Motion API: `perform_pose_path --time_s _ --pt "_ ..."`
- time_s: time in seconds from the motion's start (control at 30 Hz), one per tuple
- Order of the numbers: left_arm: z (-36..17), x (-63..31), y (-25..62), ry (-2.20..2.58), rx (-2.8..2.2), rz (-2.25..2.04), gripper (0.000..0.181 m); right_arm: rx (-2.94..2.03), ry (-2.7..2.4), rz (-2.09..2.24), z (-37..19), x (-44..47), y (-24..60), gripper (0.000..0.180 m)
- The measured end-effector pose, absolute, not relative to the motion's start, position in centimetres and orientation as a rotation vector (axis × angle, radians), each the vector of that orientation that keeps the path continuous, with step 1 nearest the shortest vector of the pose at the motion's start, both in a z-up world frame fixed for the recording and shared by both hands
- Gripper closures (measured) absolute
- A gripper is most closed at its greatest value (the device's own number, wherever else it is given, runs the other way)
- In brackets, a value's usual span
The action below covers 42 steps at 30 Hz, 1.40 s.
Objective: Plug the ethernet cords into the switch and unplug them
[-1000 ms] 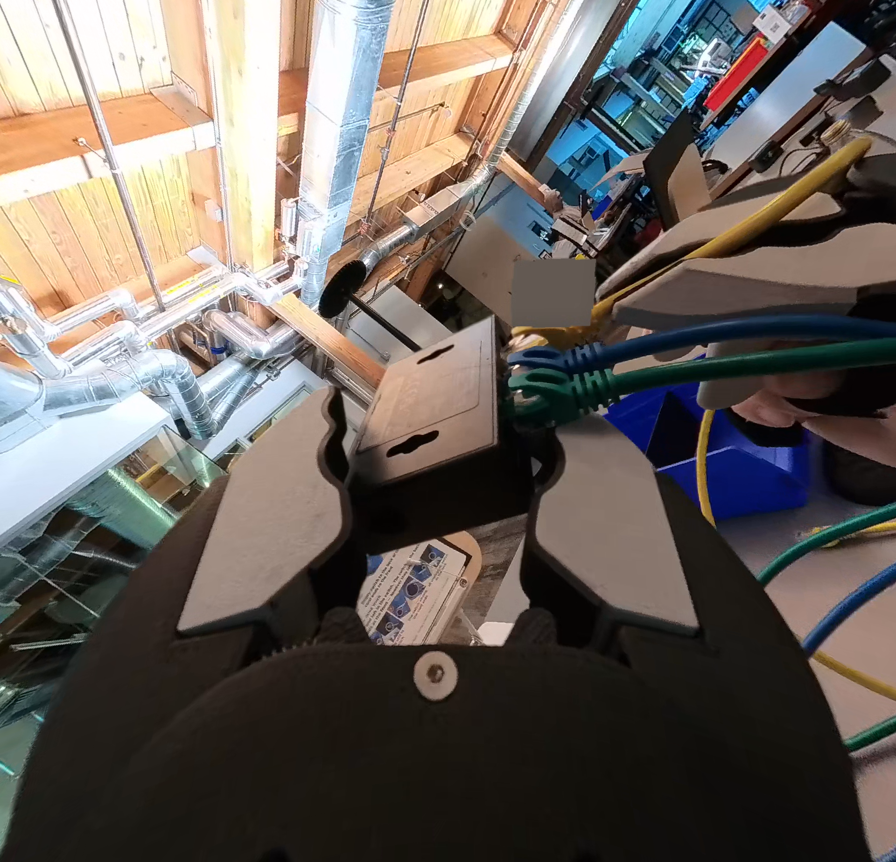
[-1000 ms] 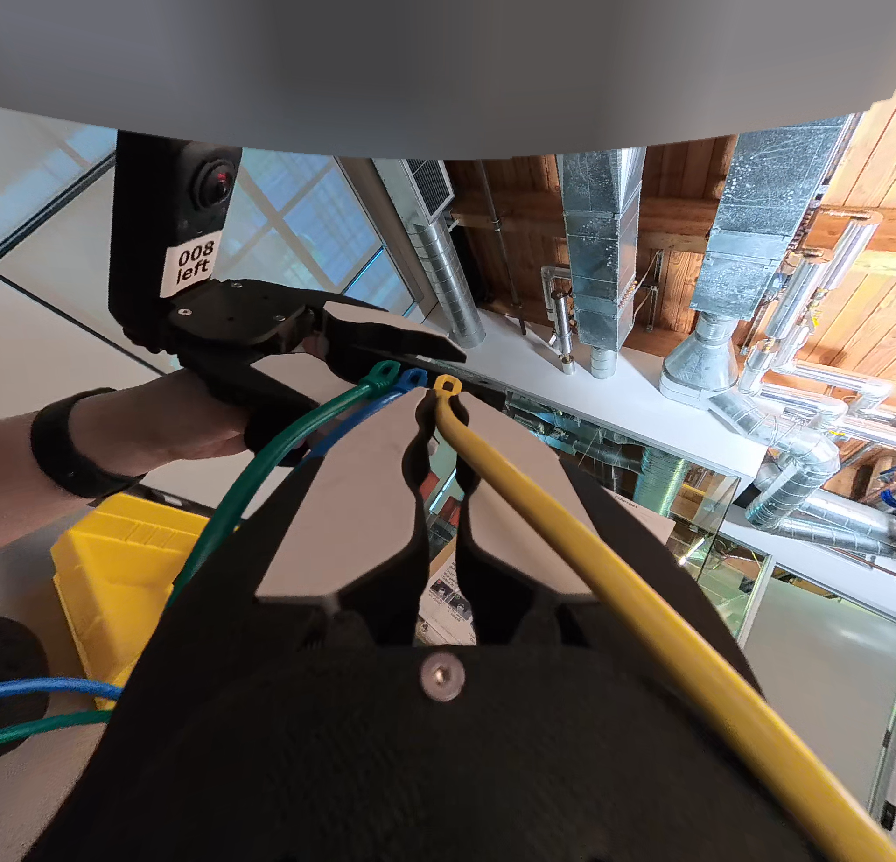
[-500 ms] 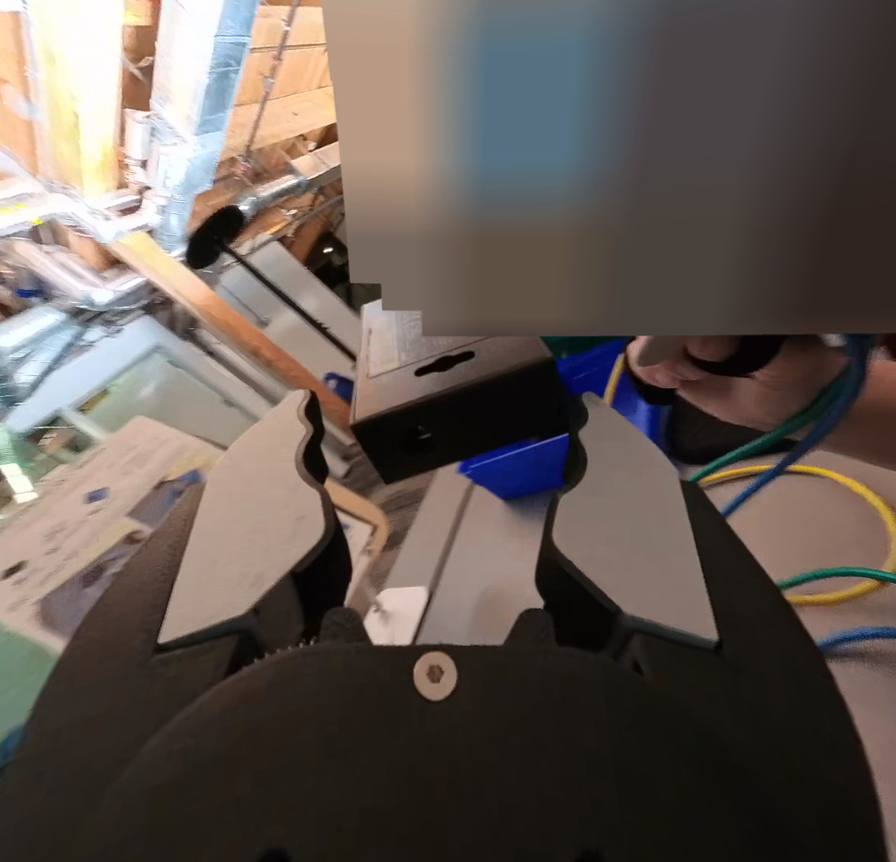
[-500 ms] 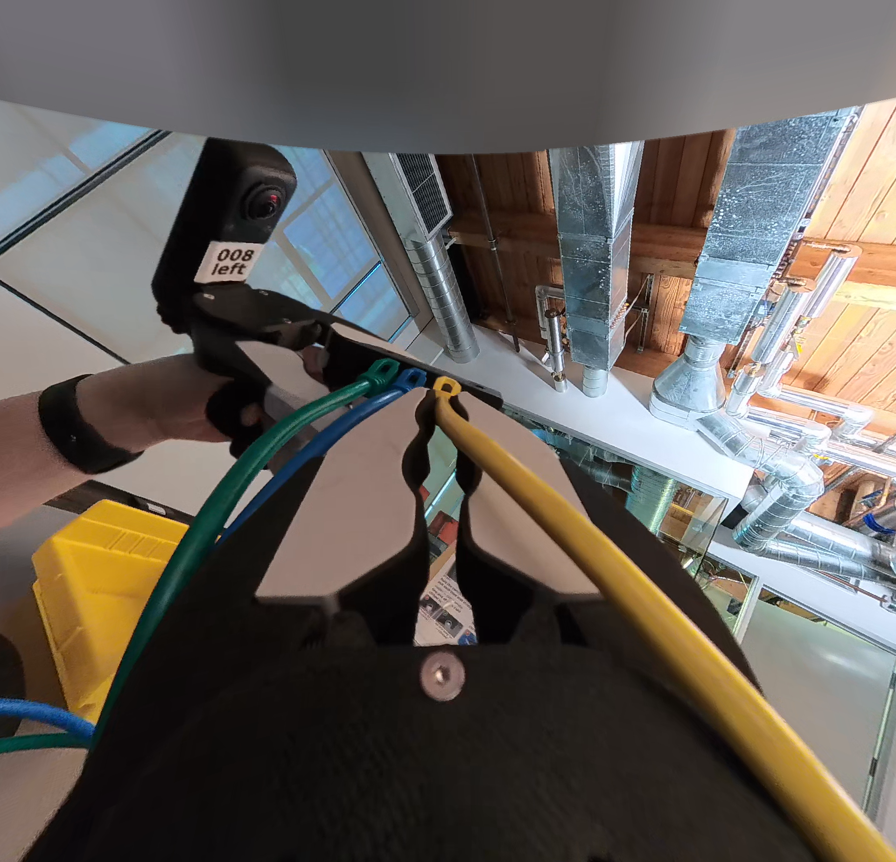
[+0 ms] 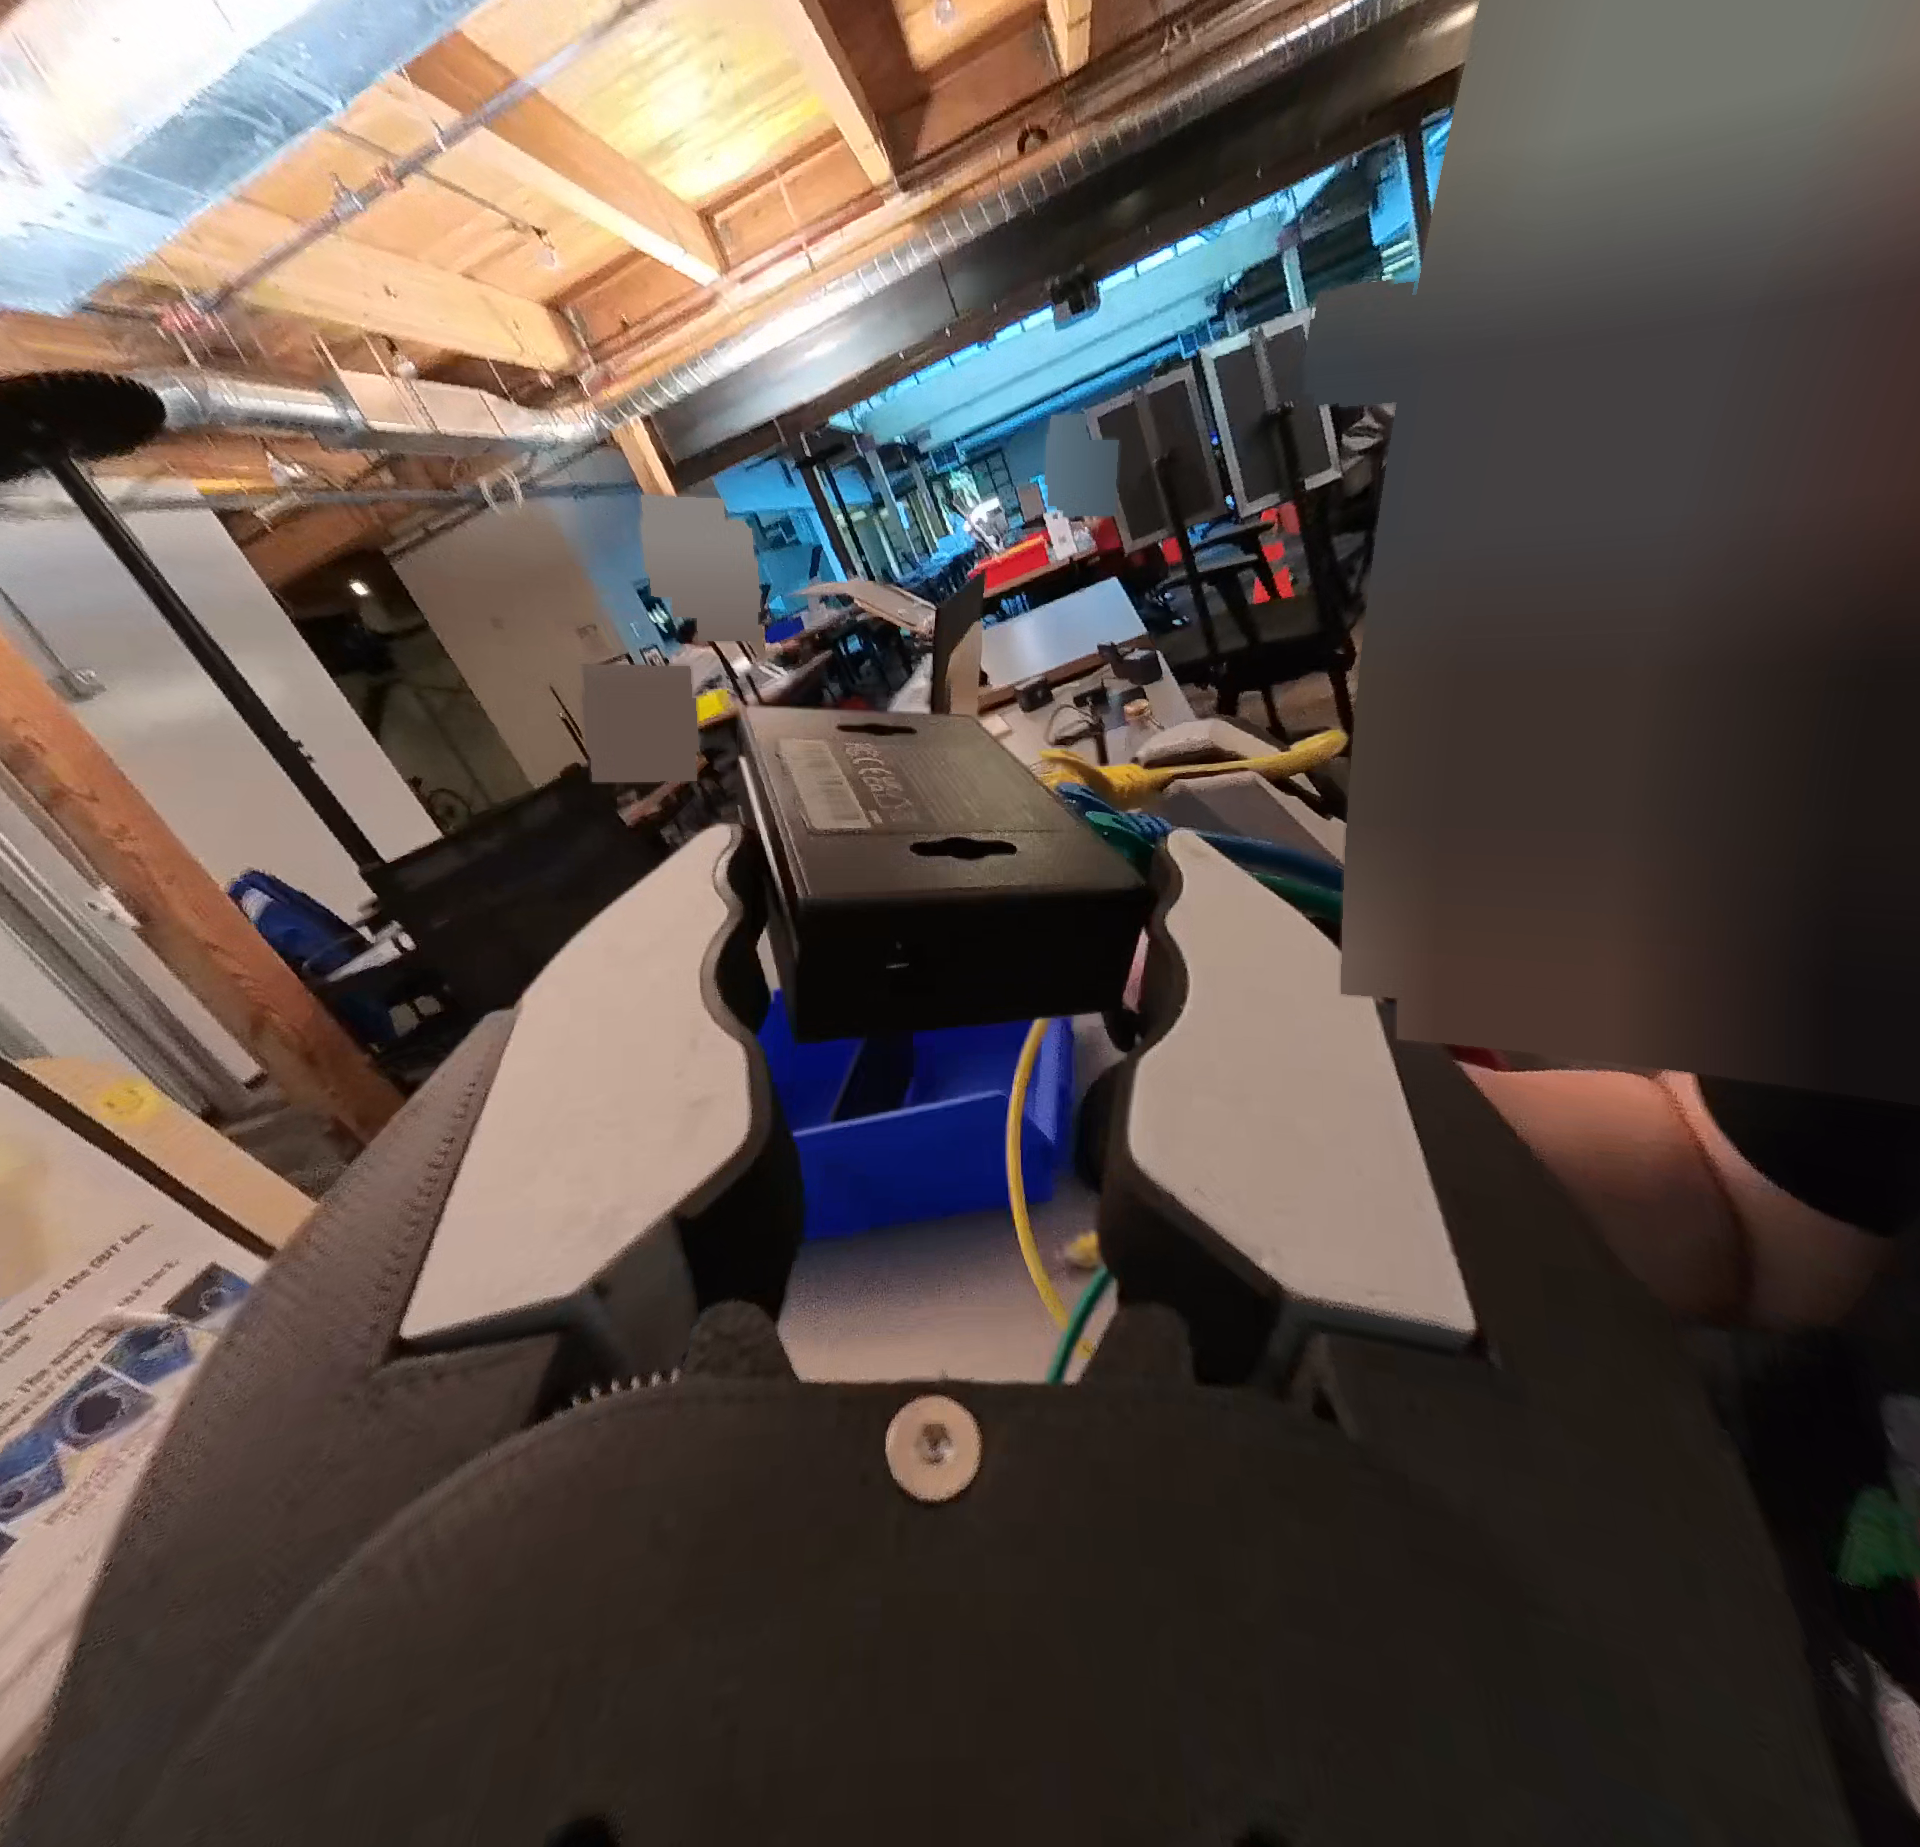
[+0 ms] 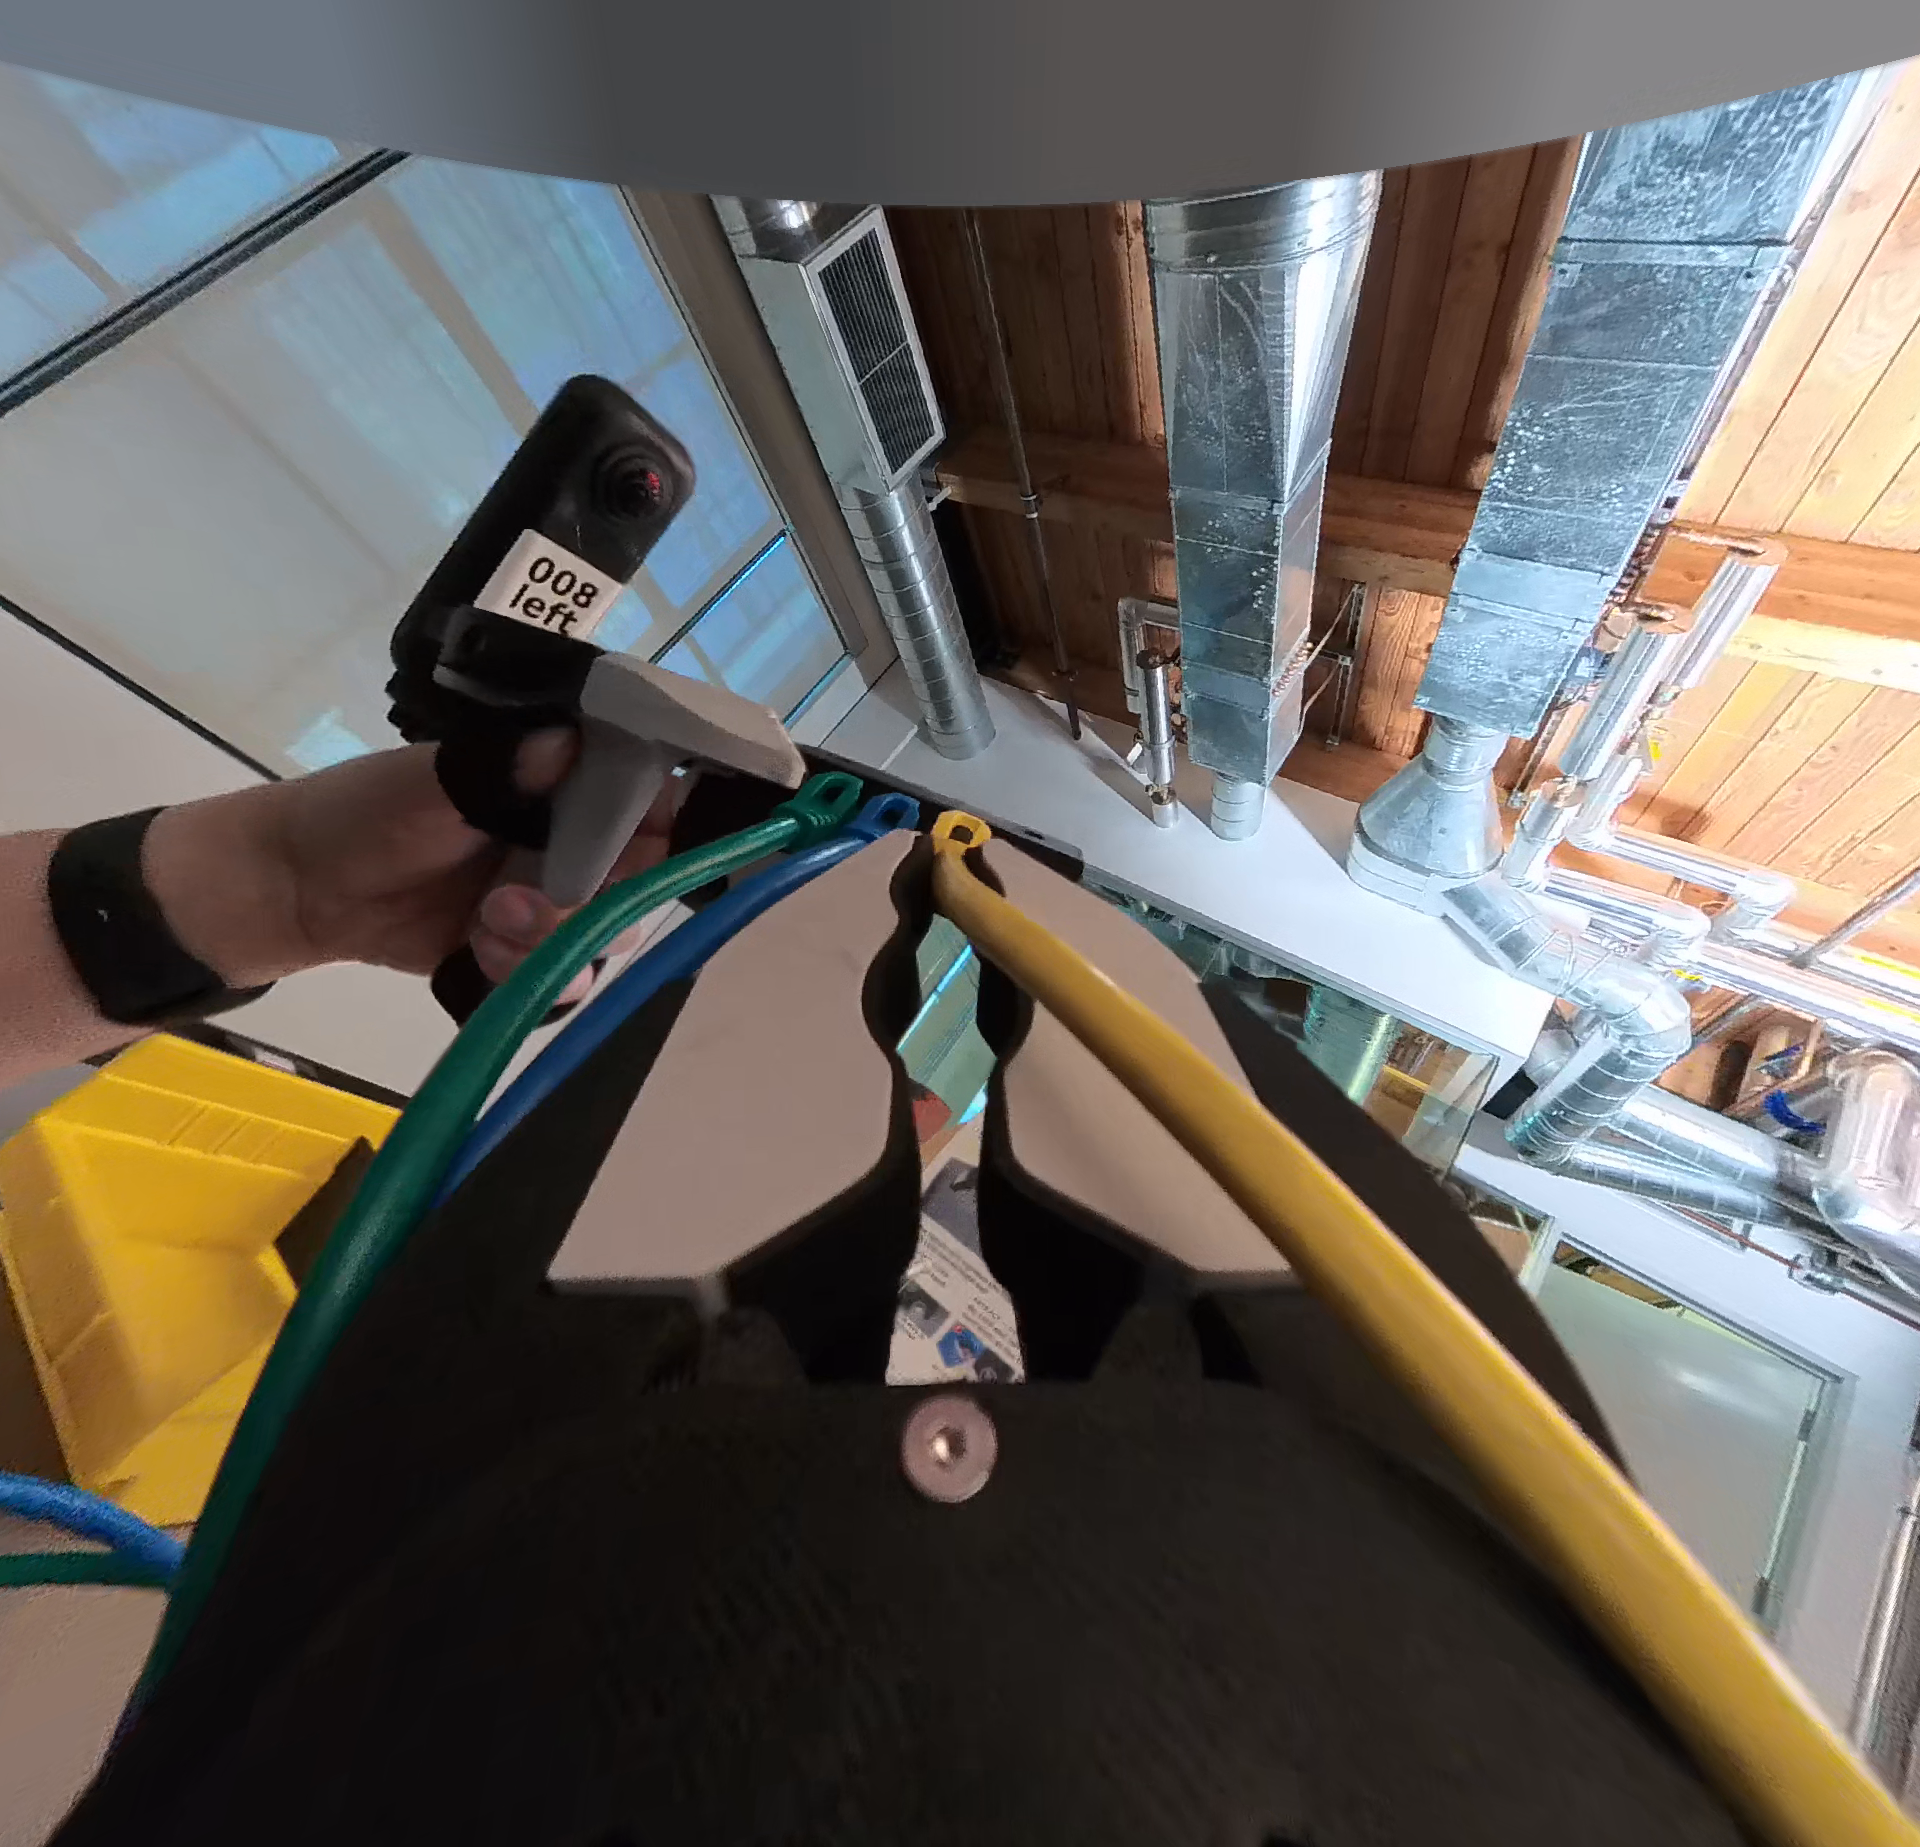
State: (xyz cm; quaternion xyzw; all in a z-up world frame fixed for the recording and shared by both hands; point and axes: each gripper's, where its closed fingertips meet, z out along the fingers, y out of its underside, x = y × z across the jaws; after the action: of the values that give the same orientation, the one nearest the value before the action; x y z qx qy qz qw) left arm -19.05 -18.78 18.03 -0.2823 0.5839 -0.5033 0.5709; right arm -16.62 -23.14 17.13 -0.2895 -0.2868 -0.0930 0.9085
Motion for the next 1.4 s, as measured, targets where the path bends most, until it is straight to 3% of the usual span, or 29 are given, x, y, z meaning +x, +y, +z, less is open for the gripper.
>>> perform_pose_path --time_s 1.0,1.27,1.4 --pt "15.0 -17.0 -16.8 1.417 -0.701 -0.807 0.114 -0.756 -0.573 0.009 15.8 -15.1 -21.3 0.173" --pt "16.0 -16.8 -15.7 1.367 -0.738 -0.984 0.114 -0.8 -0.576 -0.022 17.1 -14.8 -20.3 0.173" --pt "16.6 -17.3 -16.1 1.344 -0.796 -1.303 0.113 -0.78 -0.558 -0.036 16.9 -13.9 -20.1 0.174"
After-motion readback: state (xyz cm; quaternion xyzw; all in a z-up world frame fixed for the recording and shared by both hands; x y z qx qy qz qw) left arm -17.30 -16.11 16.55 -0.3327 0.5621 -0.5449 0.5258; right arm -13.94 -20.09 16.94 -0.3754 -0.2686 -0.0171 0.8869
